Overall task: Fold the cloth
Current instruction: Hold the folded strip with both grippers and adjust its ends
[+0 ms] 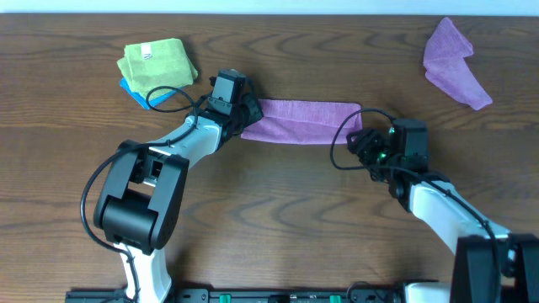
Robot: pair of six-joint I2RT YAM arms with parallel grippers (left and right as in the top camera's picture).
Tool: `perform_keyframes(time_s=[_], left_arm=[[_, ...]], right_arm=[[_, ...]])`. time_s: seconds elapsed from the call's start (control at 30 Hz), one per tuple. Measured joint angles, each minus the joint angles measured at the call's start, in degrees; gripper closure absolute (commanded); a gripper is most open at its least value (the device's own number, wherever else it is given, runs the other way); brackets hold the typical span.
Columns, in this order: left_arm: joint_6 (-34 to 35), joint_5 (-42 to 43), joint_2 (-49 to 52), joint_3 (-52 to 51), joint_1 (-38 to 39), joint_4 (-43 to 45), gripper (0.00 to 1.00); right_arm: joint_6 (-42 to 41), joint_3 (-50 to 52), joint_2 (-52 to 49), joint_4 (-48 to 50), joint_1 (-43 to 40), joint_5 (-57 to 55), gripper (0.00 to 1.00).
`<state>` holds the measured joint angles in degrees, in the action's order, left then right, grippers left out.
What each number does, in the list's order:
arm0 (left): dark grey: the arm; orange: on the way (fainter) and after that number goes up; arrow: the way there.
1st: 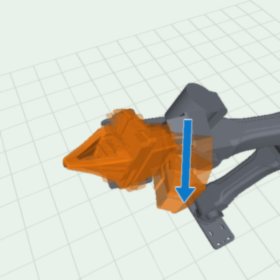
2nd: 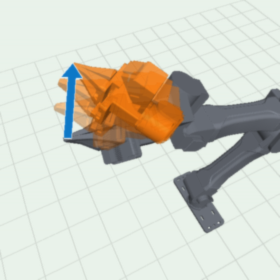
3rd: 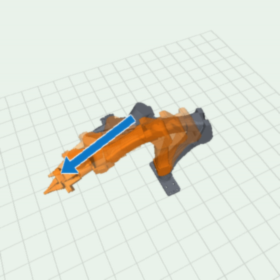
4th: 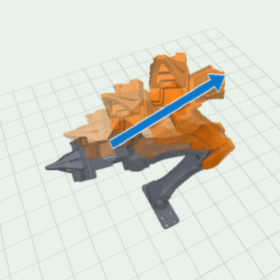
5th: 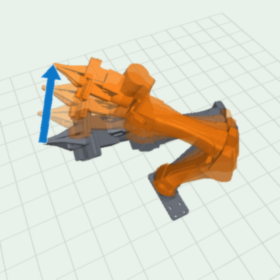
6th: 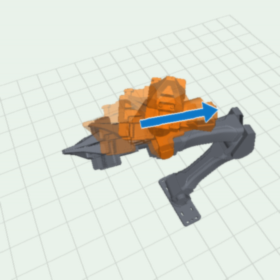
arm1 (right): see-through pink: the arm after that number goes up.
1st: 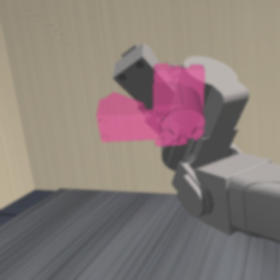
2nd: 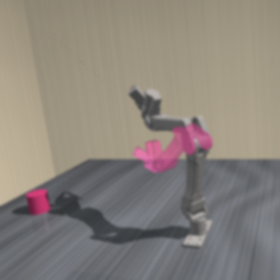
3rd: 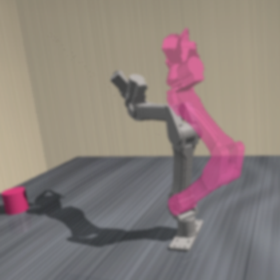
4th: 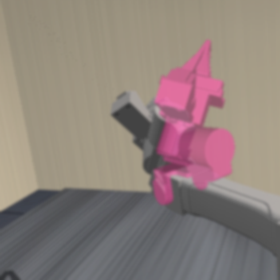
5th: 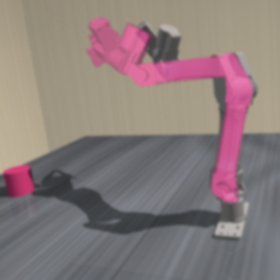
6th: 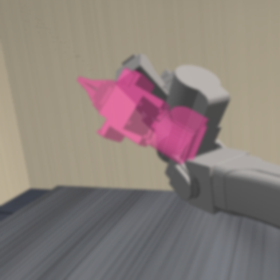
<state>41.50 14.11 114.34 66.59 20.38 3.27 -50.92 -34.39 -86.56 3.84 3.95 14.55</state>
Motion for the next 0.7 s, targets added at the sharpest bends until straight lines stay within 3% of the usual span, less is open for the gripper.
perform_keyframes(time_s=[0.7], left_arm=[[-2.0,-0.6,0.0,0.0,0.7,-5.9,0.80]], right_arm=[[-2.5,0.0,-11.9,17.4,0.0,-1.1,0.35]])
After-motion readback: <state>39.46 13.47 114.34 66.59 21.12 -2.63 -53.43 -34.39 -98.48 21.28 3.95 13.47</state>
